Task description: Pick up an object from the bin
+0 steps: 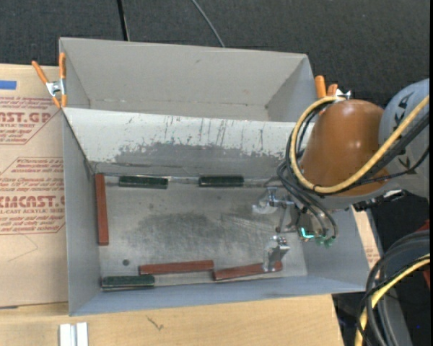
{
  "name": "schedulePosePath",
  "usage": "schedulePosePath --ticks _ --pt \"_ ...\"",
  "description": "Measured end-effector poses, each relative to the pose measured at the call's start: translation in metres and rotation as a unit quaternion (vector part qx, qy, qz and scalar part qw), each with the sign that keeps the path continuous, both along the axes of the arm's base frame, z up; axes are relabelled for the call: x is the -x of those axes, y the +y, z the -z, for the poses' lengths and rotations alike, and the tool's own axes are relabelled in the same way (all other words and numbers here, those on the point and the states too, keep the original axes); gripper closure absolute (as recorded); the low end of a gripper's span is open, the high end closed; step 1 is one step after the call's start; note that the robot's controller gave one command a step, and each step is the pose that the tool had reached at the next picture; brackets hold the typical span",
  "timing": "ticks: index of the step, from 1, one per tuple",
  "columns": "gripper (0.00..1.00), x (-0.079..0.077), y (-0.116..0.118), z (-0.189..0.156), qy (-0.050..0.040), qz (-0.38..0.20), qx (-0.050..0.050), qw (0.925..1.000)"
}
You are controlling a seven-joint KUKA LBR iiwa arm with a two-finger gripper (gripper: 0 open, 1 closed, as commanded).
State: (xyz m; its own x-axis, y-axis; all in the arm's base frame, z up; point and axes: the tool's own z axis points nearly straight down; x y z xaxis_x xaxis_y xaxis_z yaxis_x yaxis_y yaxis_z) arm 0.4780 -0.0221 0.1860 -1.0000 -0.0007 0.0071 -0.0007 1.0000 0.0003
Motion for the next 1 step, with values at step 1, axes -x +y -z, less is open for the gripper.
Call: schedulePosePath --ticks 1 --pt "0.0 -0.0017 0.0 -0.003 -0.0035 0.0 0.0 1.0"
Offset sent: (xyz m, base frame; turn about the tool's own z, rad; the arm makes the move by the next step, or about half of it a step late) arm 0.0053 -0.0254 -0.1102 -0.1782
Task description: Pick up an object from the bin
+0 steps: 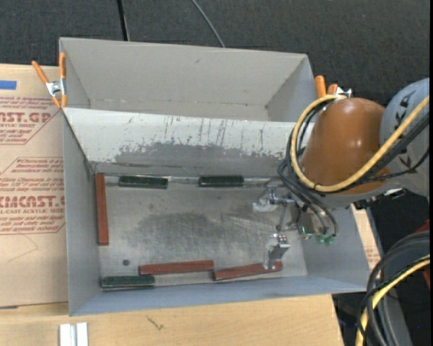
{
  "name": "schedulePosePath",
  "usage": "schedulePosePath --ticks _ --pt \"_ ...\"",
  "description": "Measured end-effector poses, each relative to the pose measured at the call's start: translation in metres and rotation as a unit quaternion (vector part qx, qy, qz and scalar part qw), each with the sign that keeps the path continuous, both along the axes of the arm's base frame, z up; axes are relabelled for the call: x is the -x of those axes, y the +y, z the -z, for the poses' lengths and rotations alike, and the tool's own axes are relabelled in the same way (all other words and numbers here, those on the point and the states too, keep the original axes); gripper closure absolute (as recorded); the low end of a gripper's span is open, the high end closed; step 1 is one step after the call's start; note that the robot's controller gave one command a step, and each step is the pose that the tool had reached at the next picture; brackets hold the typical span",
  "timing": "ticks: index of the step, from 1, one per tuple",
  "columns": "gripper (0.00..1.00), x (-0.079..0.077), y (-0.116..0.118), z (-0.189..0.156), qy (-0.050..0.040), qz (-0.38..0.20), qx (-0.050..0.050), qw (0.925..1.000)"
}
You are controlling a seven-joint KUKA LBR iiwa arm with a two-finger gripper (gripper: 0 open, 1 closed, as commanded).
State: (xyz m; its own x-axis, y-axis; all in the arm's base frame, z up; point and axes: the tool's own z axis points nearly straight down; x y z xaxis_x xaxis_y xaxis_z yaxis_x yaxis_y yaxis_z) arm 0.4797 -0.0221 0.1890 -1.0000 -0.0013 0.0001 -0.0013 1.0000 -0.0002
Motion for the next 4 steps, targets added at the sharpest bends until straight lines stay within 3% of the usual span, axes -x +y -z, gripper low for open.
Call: schedulePosePath --ticks 1,2,3,4 --pt "1.0 -0.009 -0.024 0.109 -0.0079 -0.088 0.0 0.9961" --pt "0.0 -0.014 -0.023 0.108 -0.0198 -0.087 0.0 0.996" --pt "0.0 -0.014 -0.023 0.108 -0.0192 -0.088 0.0 0.9959" --pt "0.0 -0.013 0.019 0.084 -0.0026 -0.081 0.0 0.9967"
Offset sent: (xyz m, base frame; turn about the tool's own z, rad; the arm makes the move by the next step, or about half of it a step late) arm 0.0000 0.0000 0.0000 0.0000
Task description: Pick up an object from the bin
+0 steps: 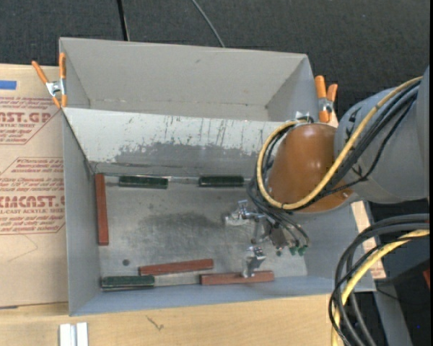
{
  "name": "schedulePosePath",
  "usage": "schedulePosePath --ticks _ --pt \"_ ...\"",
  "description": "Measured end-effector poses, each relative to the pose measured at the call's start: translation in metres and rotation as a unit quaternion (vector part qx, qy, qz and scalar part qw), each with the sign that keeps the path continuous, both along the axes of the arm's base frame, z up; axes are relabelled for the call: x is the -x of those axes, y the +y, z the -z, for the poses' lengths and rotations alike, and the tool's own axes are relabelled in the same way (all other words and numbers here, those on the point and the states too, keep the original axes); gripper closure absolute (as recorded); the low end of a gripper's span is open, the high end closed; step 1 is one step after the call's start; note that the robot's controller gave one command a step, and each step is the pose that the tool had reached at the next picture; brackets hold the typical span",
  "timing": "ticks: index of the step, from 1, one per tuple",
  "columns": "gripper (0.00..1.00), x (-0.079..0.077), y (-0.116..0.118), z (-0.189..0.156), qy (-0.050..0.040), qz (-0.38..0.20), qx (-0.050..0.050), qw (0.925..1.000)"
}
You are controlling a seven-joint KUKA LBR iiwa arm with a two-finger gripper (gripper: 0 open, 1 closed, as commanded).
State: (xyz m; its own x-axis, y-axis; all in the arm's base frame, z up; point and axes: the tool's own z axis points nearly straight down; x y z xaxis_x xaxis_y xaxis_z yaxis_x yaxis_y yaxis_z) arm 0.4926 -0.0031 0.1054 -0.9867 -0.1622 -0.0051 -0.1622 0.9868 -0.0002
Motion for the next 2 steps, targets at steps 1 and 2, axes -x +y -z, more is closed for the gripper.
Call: schedulePosePath --ticks 1,2 --pt "0.0 0.004 0.027 -0.008 0.0013 -0.021 -0.001 0.9998" --pt "1.0 0.01 0.058 0.027 -0.0031 0.031 -0.001 0.9995"
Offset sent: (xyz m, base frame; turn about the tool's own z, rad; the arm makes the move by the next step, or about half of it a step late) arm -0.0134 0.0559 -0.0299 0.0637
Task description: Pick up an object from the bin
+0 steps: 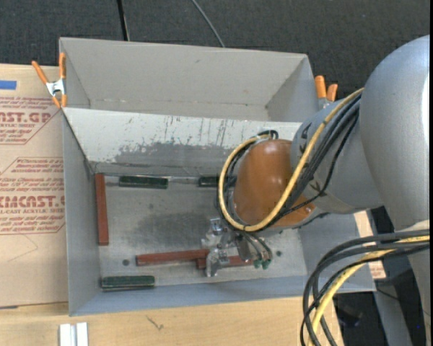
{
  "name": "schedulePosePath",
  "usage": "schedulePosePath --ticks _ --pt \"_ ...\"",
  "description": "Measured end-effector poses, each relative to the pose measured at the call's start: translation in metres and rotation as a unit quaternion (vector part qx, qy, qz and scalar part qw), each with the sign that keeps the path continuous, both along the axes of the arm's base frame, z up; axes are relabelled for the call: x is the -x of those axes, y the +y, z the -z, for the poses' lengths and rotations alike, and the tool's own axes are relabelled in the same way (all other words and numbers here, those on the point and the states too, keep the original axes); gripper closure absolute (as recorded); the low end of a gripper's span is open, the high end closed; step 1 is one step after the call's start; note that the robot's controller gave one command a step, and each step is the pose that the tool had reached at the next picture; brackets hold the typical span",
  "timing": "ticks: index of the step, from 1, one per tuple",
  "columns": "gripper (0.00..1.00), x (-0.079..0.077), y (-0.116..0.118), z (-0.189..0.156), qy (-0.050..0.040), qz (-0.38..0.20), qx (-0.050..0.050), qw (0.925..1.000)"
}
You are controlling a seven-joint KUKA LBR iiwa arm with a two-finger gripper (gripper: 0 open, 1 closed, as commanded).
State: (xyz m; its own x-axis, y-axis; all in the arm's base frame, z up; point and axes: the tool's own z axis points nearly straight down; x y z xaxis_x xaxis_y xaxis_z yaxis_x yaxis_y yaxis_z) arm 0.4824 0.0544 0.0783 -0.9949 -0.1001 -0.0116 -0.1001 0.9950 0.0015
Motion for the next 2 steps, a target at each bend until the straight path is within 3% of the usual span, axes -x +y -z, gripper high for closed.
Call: schedulePosePath --ticks 1,2 --pt "1.0 0.0 0.0 0.0 0.0 0.0 0.0 1.0" --pt "1.0 -0.023 -0.025 -0.144 0.0057 0.0 0.001 1.0"
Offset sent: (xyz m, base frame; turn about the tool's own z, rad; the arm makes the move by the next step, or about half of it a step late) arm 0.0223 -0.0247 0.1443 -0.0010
